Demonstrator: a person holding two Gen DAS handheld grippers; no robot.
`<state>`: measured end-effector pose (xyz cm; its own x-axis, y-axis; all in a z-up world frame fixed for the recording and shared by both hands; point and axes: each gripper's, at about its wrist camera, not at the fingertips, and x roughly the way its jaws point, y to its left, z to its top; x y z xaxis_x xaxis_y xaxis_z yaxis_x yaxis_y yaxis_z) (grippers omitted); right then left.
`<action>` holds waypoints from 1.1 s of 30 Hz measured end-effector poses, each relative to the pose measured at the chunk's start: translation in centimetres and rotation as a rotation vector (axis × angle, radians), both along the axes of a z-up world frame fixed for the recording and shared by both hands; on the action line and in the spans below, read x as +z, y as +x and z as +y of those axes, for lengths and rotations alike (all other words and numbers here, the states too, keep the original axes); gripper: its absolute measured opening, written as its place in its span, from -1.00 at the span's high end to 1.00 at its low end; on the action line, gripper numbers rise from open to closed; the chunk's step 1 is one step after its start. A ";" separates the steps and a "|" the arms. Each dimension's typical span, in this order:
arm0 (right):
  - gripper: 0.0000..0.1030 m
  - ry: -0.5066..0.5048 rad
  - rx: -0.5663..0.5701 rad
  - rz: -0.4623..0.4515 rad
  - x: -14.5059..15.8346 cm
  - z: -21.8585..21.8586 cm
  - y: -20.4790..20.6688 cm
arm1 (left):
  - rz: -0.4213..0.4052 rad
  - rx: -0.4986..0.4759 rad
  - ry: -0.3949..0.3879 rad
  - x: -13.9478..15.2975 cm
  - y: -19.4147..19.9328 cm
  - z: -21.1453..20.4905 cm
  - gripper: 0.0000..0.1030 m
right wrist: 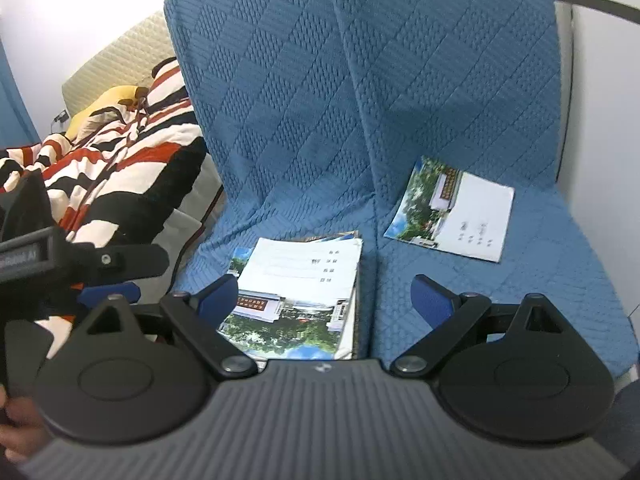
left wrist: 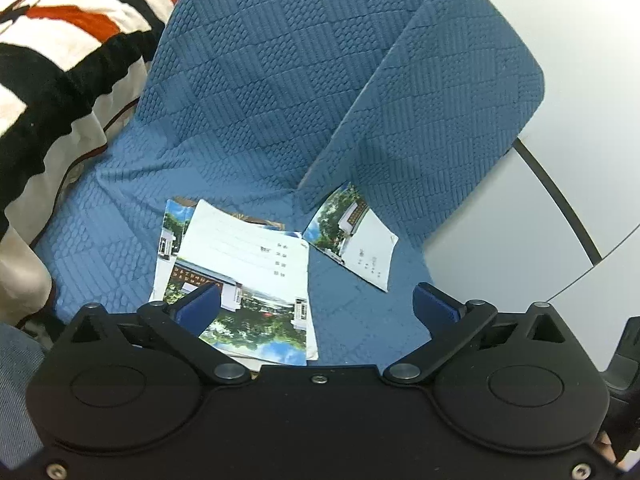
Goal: Organize objects
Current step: 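Open both grippers and withdraw them from the stack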
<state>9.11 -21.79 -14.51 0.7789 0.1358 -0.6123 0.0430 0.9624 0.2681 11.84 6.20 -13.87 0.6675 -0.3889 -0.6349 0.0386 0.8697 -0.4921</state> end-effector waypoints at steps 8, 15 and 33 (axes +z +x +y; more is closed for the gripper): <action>-0.84 -0.024 0.000 -0.013 0.8 -1.7 -3.5 | -0.018 -0.022 0.020 0.3 -1.5 -2.9 -0.99; -0.84 -0.029 -0.012 -0.022 0.2 -3.2 -6.2 | -0.016 -0.020 0.025 -0.3 -2.9 -4.9 -0.99; -0.84 0.002 -0.090 -0.008 -1.9 -9.0 -9.0 | -0.011 -0.066 0.066 -0.9 -3.0 -10.5 -0.99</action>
